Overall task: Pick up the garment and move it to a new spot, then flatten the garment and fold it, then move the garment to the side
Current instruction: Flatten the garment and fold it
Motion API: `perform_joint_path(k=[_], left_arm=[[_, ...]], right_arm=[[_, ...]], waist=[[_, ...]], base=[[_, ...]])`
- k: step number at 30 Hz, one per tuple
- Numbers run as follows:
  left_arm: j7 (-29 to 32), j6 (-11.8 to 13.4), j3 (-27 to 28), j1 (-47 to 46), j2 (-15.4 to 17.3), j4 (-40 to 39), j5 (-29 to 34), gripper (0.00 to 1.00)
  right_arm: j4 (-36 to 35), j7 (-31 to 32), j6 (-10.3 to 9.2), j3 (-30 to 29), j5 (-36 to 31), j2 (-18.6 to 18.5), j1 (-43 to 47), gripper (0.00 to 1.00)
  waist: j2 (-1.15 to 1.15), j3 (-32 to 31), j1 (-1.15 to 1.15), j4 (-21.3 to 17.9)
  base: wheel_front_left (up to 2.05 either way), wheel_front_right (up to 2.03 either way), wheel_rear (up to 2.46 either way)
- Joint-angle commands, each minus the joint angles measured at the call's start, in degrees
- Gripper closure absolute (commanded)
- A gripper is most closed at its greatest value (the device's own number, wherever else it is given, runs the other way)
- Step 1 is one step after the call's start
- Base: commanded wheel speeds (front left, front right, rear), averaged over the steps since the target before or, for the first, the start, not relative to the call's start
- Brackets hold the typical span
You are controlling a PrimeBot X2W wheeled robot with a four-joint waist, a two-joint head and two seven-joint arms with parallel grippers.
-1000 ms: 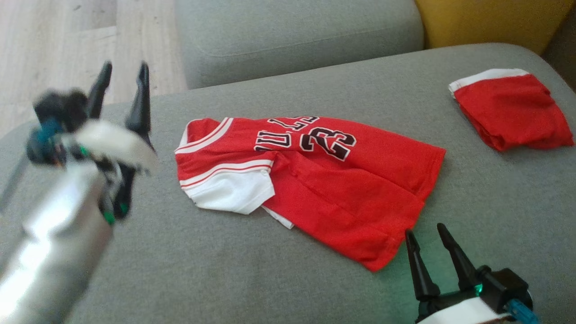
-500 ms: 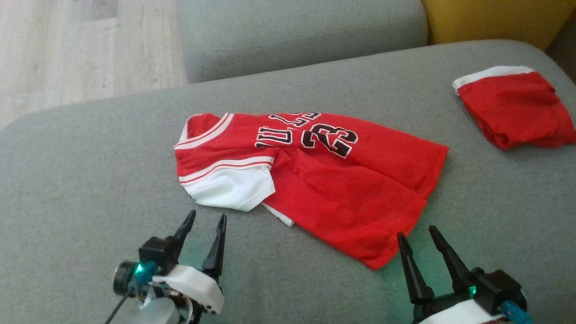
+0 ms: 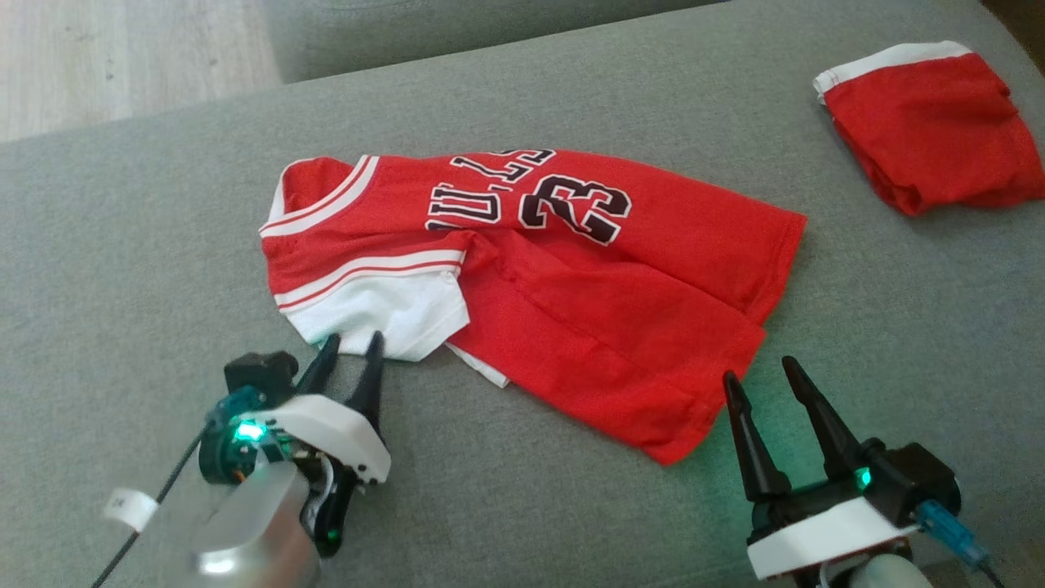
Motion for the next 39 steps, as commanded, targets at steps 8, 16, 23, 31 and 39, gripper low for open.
perform_joint_path(k=[8, 16, 23, 31, 39], left_arm=[[-2.56, -1.52, -0.6, -0.55, 0.82, 0.0, -1.41, 1.0], [-3.83, -1.5, -0.77, 3.73, 2.89, -3.5, -0.08, 1.0], [-3.95, 3.46, 2.44, 10.6, 7.06, -17.58, 4.77, 1.0], [1.74, 10.6, 2.89, 16.24, 11.78, -33.72, 6.14, 0.17], [-0.92, 18.19, 2.82, 18.95, 12.0, -33.44, 10.57, 0.0]], right_arm=[[-1.03, -0.63, 0.39, 0.52, -0.45, -0.95, -0.29, 0.0], [-0.68, -0.63, 0.39, 0.6, -0.11, -1.12, 1.64, 0.0], [-0.81, -0.63, 0.39, 0.0, -0.08, -1.02, 3.34, 0.0], [-1.07, -0.63, 0.39, 0.07, 0.03, -1.02, 3.44, 0.0], [-1.02, -0.63, 0.39, 0.07, 0.11, -1.06, 2.74, 0.0]], waist=[[0.0, -2.78, -0.01, 0.49], [0.0, -5.97, -0.01, 1.76], [0.0, -7.83, -0.01, 3.0], [0.0, -7.06, -0.01, 3.8], [0.0, -6.62, -0.01, 3.7]], base=[[0.0, 0.0, 0.0], [0.0, 0.0, 0.0], [0.0, 0.0, 0.0], [0.0, 0.0, 0.0], [0.0, 0.0, 0.0]])
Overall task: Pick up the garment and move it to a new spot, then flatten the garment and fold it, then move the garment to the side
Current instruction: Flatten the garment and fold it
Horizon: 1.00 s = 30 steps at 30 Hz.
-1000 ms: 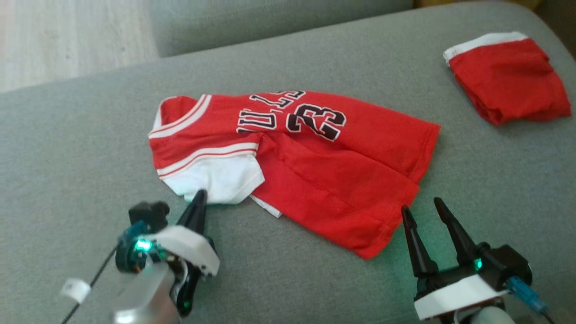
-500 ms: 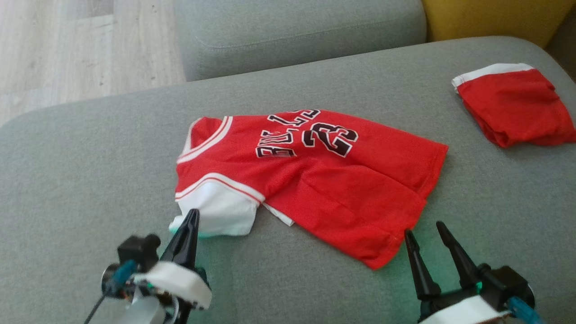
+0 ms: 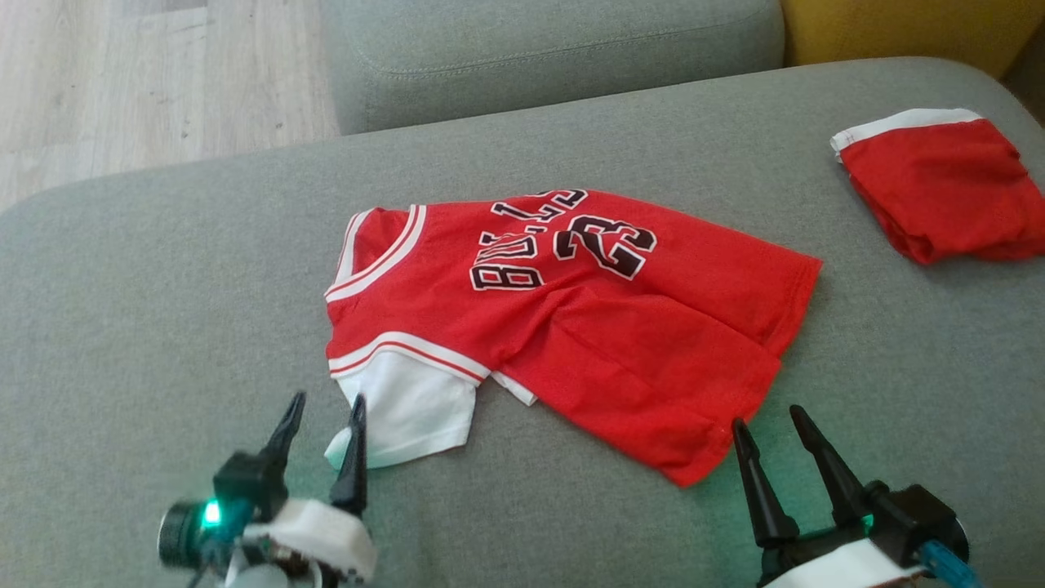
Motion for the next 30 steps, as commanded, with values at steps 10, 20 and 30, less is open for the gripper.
perform_joint_path(k=[10, 20, 30], left_arm=[[0.09, -0.36, 1.46, 4.75, 3.12, 0.05, -0.71, 0.0], [1.06, -7.07, 0.29, -0.58, 2.87, 5.31, -2.37, 0.0], [1.13, -11.62, -1.06, -3.95, 2.61, 9.38, -2.81, 1.0]], right_arm=[[-1.9, -0.63, 0.39, 0.55, 0.27, -0.37, -2.11, 0.0], [-2.33, -0.63, 0.39, 0.7, 0.1, -1.02, -3.24, 0.0], [-2.55, -0.63, 0.39, 0.36, -0.06, -1.12, -3.76, 0.0]], waist=[[0.0, 0.71, 0.0, 0.58], [0.0, 2.93, 0.0, 0.36], [0.0, 4.38, 0.0, 0.15]], base=[[0.0, 0.0, 0.0], [0.0, 0.0, 0.0], [0.0, 0.0, 0.0]])
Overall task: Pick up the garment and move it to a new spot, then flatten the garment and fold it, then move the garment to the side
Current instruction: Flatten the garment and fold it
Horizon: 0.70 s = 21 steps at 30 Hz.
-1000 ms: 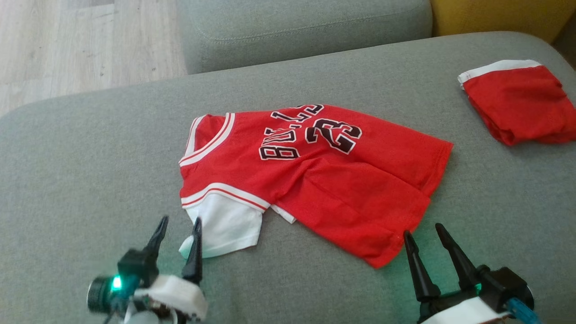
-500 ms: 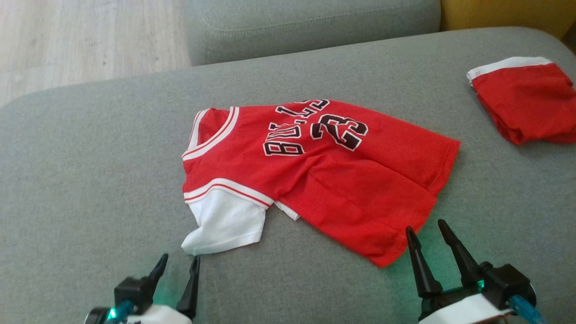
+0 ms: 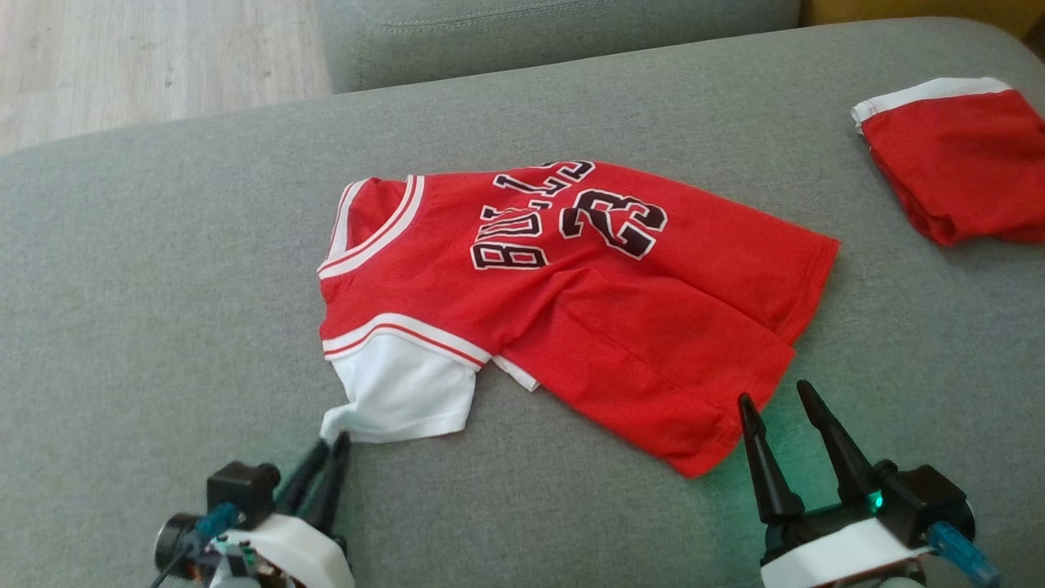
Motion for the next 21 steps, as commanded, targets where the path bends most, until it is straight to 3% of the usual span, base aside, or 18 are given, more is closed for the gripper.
perform_joint_path(k=[1, 7, 11, 21], left_arm=[[-1.0, -1.0, 1.2, -2.53, 0.78, -0.98, -0.49, 1.0], [-2.87, -2.98, 1.2, -1.25, 1.02, -2.9, -1.1, 1.0], [-3.75, -2.9, 2.62, 0.07, 2.31, -7.19, -1.82, 1.0], [-2.01, 1.4, 5.68, 1.9, 7.62, -20.42, -1.49, 1.0]], right_arm=[[-1.77, -0.63, 0.39, 0.96, -0.17, -1.08, -1.68, 0.0], [-1.06, -0.63, 0.39, 0.37, -0.22, -0.89, -0.55, 0.0], [1.83, -0.63, 0.39, 0.4, 2.57, -0.78, 0.88, 0.0], [10.88, -0.63, 0.39, 5.14, 14.53, -1.04, -1.05, 0.0]], waist=[[0.0, -0.05, -0.01, 0.08], [0.0, -1.28, -0.01, 1.03], [0.0, -2.33, -0.01, 2.06], [0.0, -3.32, -0.01, 4.28]], base=[[0.0, 0.0, 0.0], [0.0, 0.0, 0.0], [0.0, 0.0, 0.0], [0.0, 0.0, 0.0]])
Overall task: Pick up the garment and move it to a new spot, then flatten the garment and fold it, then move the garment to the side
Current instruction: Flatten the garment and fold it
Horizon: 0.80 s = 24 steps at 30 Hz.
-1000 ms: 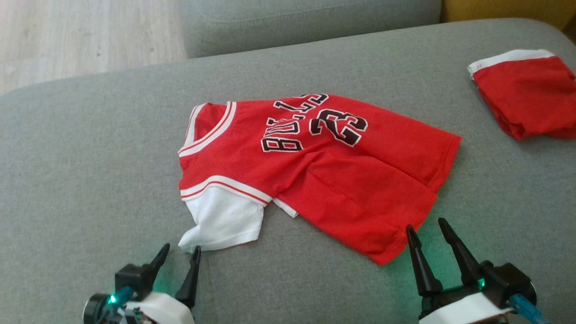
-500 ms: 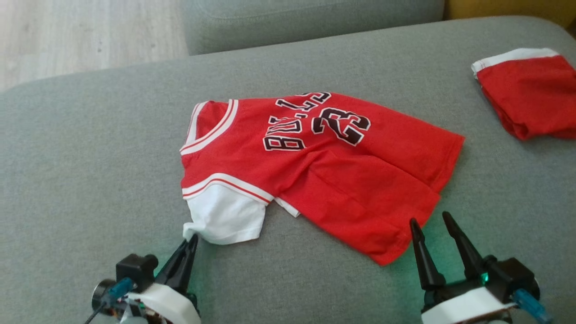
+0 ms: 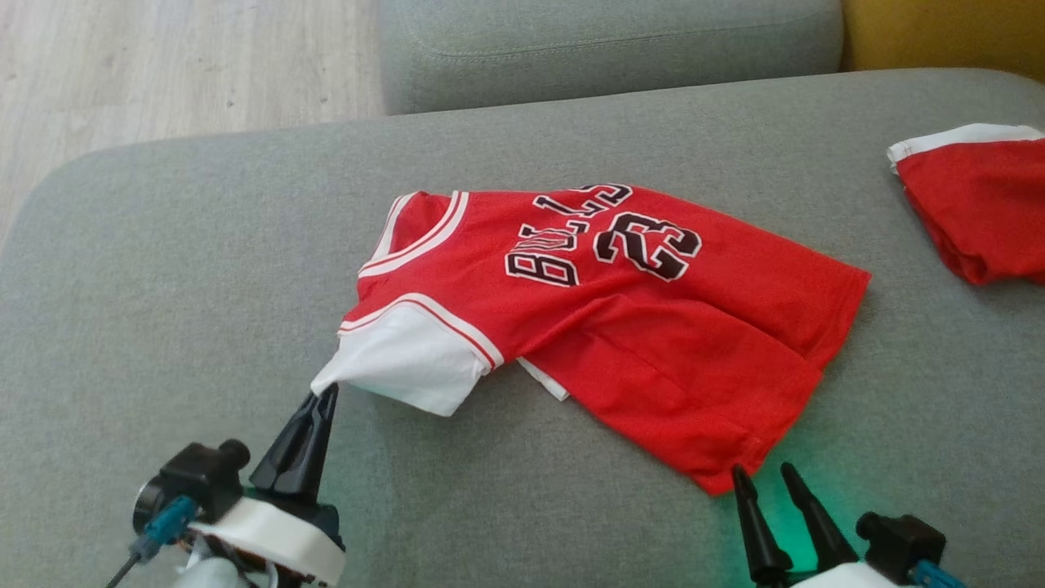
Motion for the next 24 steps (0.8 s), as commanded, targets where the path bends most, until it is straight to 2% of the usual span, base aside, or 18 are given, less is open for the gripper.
perform_joint_path(k=[1, 10, 13, 14, 15, 16, 17, 19, 24], left_arm=[[0.22, 0.65, 3.2, -1.24, 2.29, -2.47, 0.22, 1.0], [2.02, 2.22, 3.54, -0.57, 3.94, -6.11, 0.11, 1.0], [2.34, 2.48, 3.57, -0.44, 4.23, -6.6, 0.03, 1.0], [2.41, 2.58, 3.56, -0.39, 4.28, -6.73, 0.01, 1.0], [2.41, 2.58, 3.56, -0.39, 4.28, -6.73, 0.01, 1.0], [2.46, 2.69, 3.54, -0.32, 4.3, -6.85, -0.01, 1.0], [2.53, 2.78, 3.51, -0.24, 4.31, -6.95, -0.05, 1.0], [2.69, 2.91, 3.38, -0.12, 4.35, -7.14, -0.06, 1.0], [3.0, 3.05, 3.11, 0.09, 4.47, -7.56, -0.2, 1.0]], right_arm=[[-0.76, -0.63, 0.39, 1.91, 1.1, -1.18, -2.63, 0.0], [0.74, -0.63, 0.39, 2.86, 4.1, -1.51, -5.06, 0.0], [0.86, -0.63, 0.39, 3.02, 4.58, -1.51, -5.3, 0.2], [0.89, -0.63, 0.39, 3.09, 4.72, -1.53, -5.29, 0.34], [0.89, -0.63, 0.39, 3.09, 4.72, -1.53, -5.29, 0.34], [0.9, -0.63, 0.39, 3.12, 4.79, -1.57, -5.28, 0.4], [0.95, -0.63, 0.39, 3.13, 4.9, -1.57, -5.24, 0.51], [1.05, -0.63, 0.39, 3.13, 5.05, -1.57, -5.21, 0.58], [1.16, -0.63, 0.39, 2.92, 4.9, -1.34, -5.46, 0.6]], waist=[[0.0, 0.02, 0.0, 0.2], [0.0, 0.26, 0.0, 0.74], [0.0, 0.13, 0.0, 0.88], [0.0, 0.06, 0.0, 0.92], [0.0, 0.06, 0.0, 0.92], [0.0, -0.02, 0.0, 0.95], [0.0, -0.1, 0.0, 0.97], [0.0, -0.23, 0.0, 1.03], [0.0, -0.38, 0.0, 1.15]], base=[[0.0, 0.0, 0.0], [0.0, 0.0, 0.0], [0.0, 0.0, 0.0], [0.0, 0.0, 0.0], [0.0, 0.0, 0.0], [0.0, 0.0, 0.0], [0.0, 0.0, 0.0], [0.0, 0.0, 0.0], [0.0, 0.0, 0.0]])
